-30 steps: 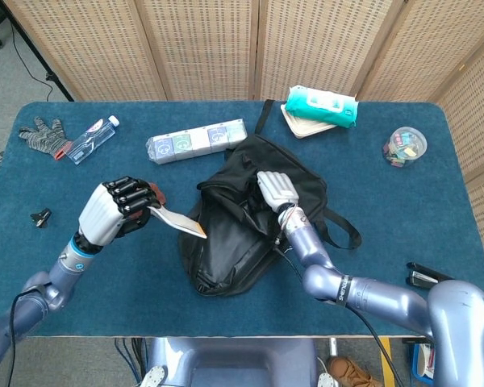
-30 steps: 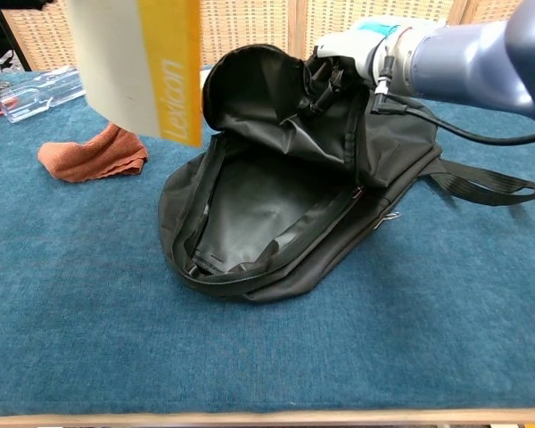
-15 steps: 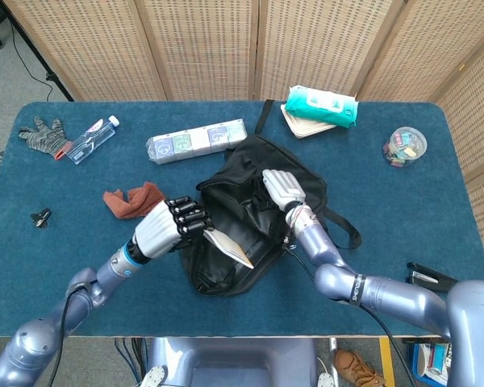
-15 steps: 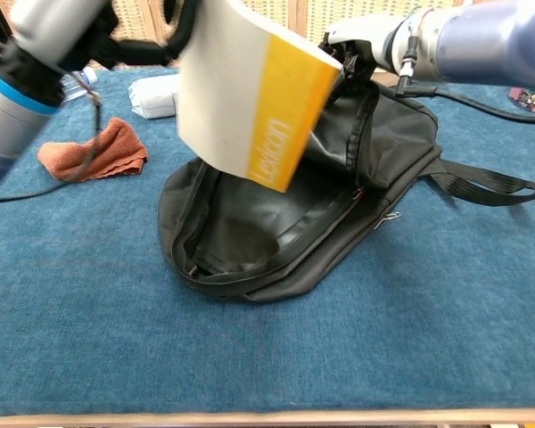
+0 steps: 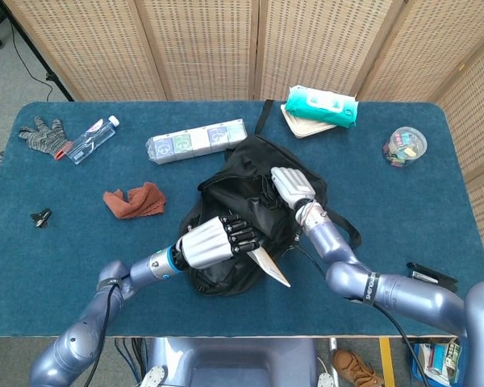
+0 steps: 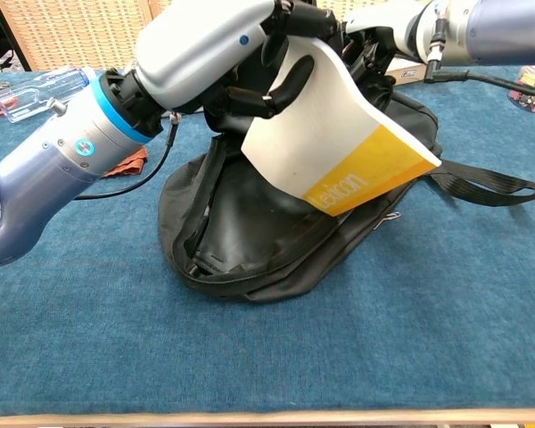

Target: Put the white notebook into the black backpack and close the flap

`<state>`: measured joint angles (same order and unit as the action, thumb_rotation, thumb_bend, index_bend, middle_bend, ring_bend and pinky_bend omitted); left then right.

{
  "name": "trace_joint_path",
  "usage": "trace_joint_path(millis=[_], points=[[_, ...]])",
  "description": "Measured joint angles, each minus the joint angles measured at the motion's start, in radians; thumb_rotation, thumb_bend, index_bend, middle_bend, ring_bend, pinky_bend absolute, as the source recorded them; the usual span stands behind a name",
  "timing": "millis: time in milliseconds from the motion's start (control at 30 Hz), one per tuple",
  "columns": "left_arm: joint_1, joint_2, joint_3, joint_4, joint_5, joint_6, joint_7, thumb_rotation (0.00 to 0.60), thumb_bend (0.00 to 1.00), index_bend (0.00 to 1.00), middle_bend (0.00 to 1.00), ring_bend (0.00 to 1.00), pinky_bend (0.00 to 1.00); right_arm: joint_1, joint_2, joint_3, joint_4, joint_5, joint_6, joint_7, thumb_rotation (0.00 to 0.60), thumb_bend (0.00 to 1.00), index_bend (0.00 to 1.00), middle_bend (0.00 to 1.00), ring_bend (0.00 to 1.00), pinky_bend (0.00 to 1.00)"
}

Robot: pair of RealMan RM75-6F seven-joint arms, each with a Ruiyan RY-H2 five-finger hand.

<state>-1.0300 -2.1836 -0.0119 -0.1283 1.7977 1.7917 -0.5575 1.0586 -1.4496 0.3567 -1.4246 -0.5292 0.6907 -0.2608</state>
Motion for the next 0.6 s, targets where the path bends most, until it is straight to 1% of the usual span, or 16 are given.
trace_joint_path(millis=[100, 200, 433, 533, 600], points=[[0.012, 0.000, 0.004, 0.003, -0.016, -0.035, -0.012, 0.600, 0.61, 0.82, 0.63, 0.47, 0.65, 0.002, 0.015, -0.005, 0.001, 0.004, -0.002, 0.009, 0.600, 0.58, 0.58, 0.64, 0.62, 0.87], [0.031, 0.001, 0.016, 0.006, -0.024, -0.048, -0.025, 0.600, 0.61, 0.82, 0.63, 0.47, 0.65, 0.004, 0.024, -0.009, 0.000, 0.006, -0.001, 0.017, 0.600, 0.58, 0.58, 0.64, 0.62, 0.87], [0.081, 0.010, 0.040, -0.001, -0.026, -0.029, -0.082, 0.600, 0.59, 0.82, 0.64, 0.49, 0.65, 0.009, 0.036, -0.019, 0.005, 0.010, 0.000, 0.029, 0.600, 0.58, 0.58, 0.64, 0.62, 0.87], [0.122, 0.024, 0.063, -0.003, -0.020, -0.010, -0.115, 0.600, 0.58, 0.82, 0.64, 0.50, 0.65, 0.015, 0.041, -0.021, 0.014, 0.016, -0.003, 0.035, 0.600, 0.58, 0.58, 0.64, 0.62, 0.87], [0.151, 0.041, 0.090, -0.001, -0.008, -0.004, -0.129, 0.600, 0.58, 0.82, 0.64, 0.50, 0.65, 0.020, 0.044, -0.022, 0.016, 0.021, -0.007, 0.040, 0.600, 0.58, 0.59, 0.64, 0.62, 0.87]])
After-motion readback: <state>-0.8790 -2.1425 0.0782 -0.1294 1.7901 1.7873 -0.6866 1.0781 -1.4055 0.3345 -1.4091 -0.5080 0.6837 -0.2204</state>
